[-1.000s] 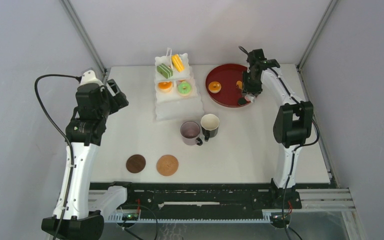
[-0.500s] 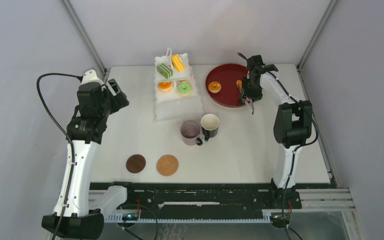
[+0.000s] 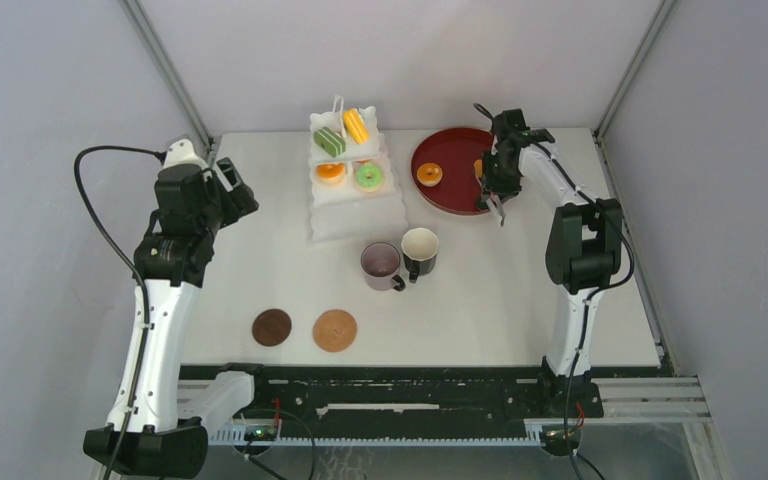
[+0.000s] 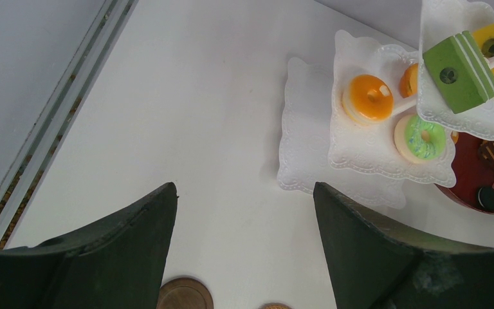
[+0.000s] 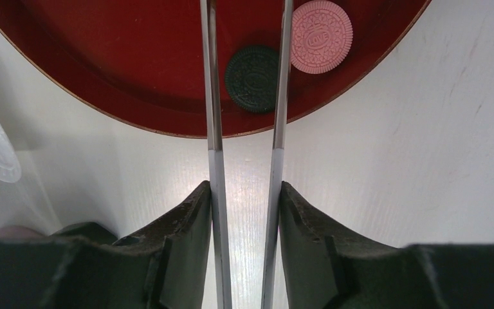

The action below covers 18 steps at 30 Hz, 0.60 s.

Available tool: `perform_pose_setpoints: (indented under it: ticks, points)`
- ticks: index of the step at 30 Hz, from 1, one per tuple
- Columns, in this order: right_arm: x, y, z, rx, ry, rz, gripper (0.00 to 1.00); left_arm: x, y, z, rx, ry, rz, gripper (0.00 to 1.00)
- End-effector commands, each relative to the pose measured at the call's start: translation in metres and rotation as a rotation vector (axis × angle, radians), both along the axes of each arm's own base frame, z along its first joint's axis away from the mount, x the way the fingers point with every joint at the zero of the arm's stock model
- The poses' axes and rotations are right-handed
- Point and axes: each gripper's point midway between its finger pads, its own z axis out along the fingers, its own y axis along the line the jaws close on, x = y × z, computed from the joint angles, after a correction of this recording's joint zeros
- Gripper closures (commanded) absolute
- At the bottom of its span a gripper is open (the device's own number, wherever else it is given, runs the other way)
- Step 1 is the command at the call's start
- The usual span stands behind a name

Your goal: Serve the afternoon tea

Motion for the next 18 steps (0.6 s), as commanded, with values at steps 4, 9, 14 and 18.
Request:
perform_pose_setpoints:
  ticks: [4,9,14,18]
  points:
    - [0.016,0.004,0.020,-0.023,-0.081,0.018,0.65,0.002,0.003,0.013,0.021,-0.043,0.007,0.18]
    - [0.015,0.004,0.034,-0.017,-0.109,0.005,0.77,0.002,0.003,0.014,0.024,-0.046,0.008,0.18]
    - [0.011,0.008,0.058,0.024,-0.158,-0.008,0.81,0.001,0.004,0.015,0.025,-0.049,0.012,0.18]
    - [0.006,0.012,0.073,0.058,-0.188,-0.014,0.86,0.000,0.004,0.015,0.025,-0.049,0.012,0.18]
